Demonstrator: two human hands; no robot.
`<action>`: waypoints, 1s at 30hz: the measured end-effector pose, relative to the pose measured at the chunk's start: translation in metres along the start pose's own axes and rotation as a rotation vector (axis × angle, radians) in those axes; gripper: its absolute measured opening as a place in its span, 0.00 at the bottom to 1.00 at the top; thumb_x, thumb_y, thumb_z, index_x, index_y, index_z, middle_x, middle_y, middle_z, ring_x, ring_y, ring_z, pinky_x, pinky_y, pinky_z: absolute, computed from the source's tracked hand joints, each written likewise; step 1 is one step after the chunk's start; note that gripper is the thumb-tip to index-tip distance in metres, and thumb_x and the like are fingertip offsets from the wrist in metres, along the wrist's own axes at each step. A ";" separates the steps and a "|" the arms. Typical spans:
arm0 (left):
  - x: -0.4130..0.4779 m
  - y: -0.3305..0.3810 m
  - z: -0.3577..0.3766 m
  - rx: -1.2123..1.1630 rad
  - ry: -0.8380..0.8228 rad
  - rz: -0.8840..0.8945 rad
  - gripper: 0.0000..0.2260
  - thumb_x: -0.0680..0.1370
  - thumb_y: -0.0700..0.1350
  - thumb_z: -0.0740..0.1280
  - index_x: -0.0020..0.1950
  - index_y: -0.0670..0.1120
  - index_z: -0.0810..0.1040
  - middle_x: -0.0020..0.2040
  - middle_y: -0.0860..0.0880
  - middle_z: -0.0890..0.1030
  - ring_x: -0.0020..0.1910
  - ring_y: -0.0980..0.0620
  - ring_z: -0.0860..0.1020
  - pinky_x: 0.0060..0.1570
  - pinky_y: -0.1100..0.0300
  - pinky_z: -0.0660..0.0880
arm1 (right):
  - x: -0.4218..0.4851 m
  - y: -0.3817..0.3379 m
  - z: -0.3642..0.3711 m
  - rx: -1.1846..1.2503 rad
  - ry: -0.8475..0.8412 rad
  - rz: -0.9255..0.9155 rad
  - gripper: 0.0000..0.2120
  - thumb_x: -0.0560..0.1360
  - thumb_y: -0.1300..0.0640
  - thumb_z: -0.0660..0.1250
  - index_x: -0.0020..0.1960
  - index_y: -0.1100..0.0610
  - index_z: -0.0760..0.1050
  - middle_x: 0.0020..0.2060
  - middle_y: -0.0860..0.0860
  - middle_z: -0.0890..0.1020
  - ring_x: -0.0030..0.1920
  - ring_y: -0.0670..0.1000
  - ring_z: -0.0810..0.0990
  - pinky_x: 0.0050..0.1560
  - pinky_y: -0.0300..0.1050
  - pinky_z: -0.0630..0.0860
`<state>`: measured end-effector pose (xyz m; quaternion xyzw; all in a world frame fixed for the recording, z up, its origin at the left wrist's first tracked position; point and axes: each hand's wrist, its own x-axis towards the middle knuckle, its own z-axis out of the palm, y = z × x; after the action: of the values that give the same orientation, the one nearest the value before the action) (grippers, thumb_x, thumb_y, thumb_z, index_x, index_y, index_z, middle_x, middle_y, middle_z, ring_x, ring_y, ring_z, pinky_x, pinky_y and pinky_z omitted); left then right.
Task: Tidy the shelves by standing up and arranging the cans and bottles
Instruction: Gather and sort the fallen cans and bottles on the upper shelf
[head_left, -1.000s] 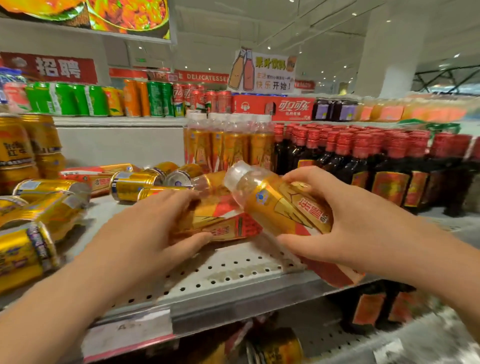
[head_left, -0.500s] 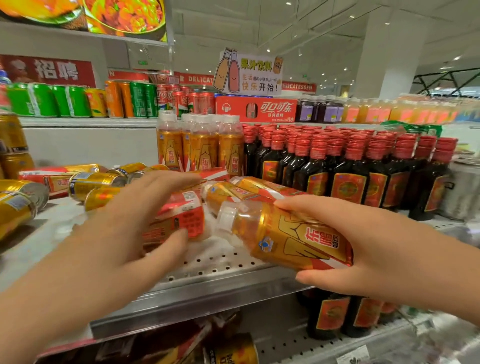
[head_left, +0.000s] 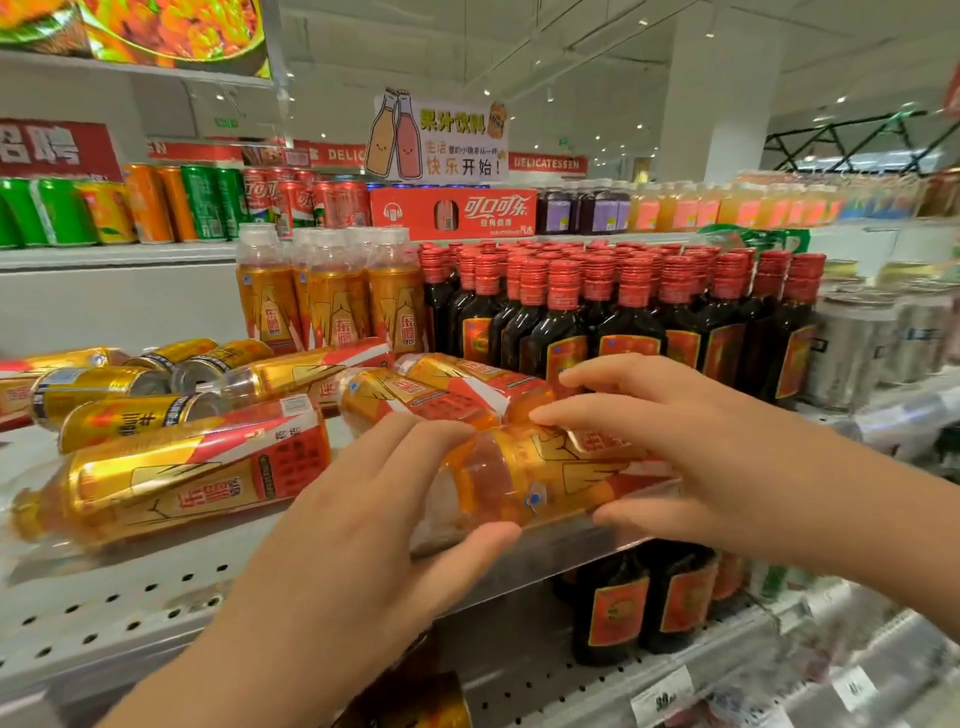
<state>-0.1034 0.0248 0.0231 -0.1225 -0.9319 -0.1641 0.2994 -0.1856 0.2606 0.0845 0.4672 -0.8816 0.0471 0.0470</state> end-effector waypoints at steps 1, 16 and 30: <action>-0.002 0.007 0.001 0.032 0.015 -0.013 0.25 0.74 0.71 0.62 0.66 0.60 0.71 0.55 0.68 0.71 0.49 0.67 0.72 0.43 0.71 0.73 | 0.001 0.009 0.005 -0.070 0.043 -0.015 0.34 0.76 0.43 0.68 0.76 0.33 0.54 0.72 0.35 0.54 0.71 0.36 0.53 0.61 0.17 0.45; 0.013 0.031 0.021 0.325 0.165 -0.036 0.27 0.78 0.69 0.59 0.61 0.48 0.79 0.50 0.53 0.77 0.43 0.54 0.76 0.31 0.63 0.76 | 0.002 0.059 0.035 0.077 0.356 0.025 0.26 0.74 0.33 0.63 0.71 0.35 0.65 0.64 0.30 0.68 0.68 0.36 0.66 0.63 0.34 0.67; -0.021 0.009 -0.003 0.142 -0.002 0.007 0.25 0.79 0.67 0.59 0.73 0.60 0.66 0.60 0.66 0.73 0.55 0.66 0.73 0.45 0.73 0.72 | 0.042 -0.026 0.031 0.230 0.505 -0.155 0.15 0.80 0.44 0.62 0.65 0.44 0.75 0.59 0.35 0.75 0.62 0.38 0.73 0.61 0.34 0.68</action>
<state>-0.0825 0.0288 0.0149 -0.1046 -0.9410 -0.0966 0.3070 -0.1889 0.2078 0.0600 0.5090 -0.7925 0.2578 0.2153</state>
